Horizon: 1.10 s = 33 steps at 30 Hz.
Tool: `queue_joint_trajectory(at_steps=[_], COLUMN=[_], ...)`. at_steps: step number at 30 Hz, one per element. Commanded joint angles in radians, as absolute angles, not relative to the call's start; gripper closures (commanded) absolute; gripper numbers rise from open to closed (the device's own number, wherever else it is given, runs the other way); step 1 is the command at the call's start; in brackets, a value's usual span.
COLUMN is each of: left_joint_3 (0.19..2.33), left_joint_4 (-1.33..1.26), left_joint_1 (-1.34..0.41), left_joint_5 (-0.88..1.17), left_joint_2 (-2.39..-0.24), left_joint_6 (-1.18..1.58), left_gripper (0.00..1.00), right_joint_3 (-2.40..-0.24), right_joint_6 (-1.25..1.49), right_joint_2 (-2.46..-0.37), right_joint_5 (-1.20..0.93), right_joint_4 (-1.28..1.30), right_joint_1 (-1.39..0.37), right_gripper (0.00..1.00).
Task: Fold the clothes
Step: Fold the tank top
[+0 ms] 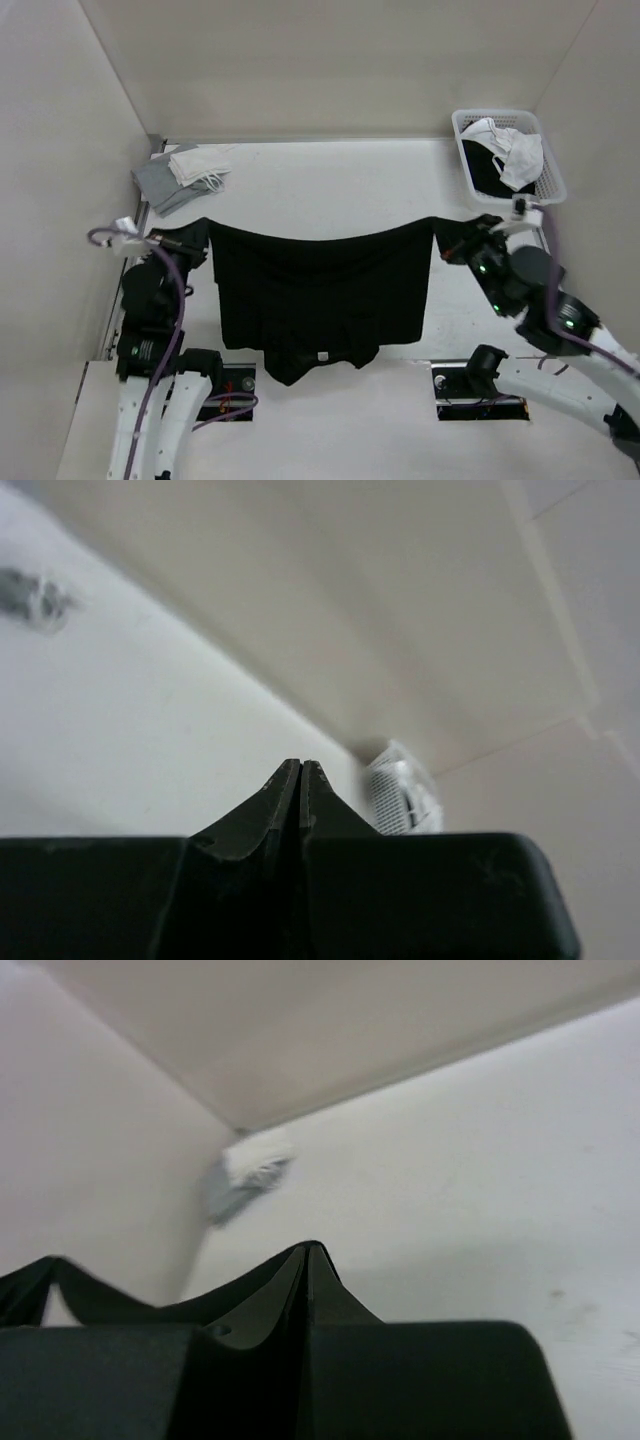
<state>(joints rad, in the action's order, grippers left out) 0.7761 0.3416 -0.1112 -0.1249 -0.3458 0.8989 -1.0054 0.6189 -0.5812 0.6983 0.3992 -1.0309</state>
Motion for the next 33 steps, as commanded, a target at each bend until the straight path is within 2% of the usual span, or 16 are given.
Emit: queue_joint_trajectory(at_steps=[1, 4, 6, 12, 16, 20, 23, 33], left_joint_3=[0.669, 0.618, 0.621, 0.851, 1.049, 1.108, 1.051, 0.700], left_joint_4=[0.258, 0.119, 0.008, -0.236, -0.252, -0.245, -0.261, -0.328], left_joint_1=[-0.096, -0.090, -0.094, -0.104, -0.084, -0.073, -0.071, -0.085], left_joint_5=[-0.144, -0.167, -0.184, -0.209, -0.196, -0.183, -0.182, -0.170], left_joint_2=[-0.521, -0.710, -0.878, -1.426, -1.649, -1.694, -1.638, -1.303], left_joint_6=[0.882, 0.887, 0.891, 0.905, 0.900, 0.887, 0.893, 0.923], left_gripper=[1.00, 1.00, 1.00, 1.00, 1.00, 1.00, 1.00, 1.00], right_joint_3=[-0.902, -0.824, -0.827, -1.099, -1.317, -1.434, -1.399, -0.993], right_joint_6=[0.612, 0.672, 0.698, 0.721, 0.718, 0.710, 0.707, 0.750], right_joint_2=[-0.722, -0.929, -1.100, -1.595, -1.791, -1.858, -1.821, -1.516], right_joint_5=[0.396, 0.076, 0.006, -0.087, -0.109, -0.130, -0.130, -0.107], right_joint_4=[0.286, 0.102, -0.012, -0.110, -0.069, -0.014, -0.023, -0.144], right_joint_1=[-0.729, -0.448, -0.345, -0.243, -0.190, -0.162, -0.157, -0.163], right_gripper=[0.96, 0.97, 0.96, 0.97, 0.97, 0.97, 0.97, 0.97])
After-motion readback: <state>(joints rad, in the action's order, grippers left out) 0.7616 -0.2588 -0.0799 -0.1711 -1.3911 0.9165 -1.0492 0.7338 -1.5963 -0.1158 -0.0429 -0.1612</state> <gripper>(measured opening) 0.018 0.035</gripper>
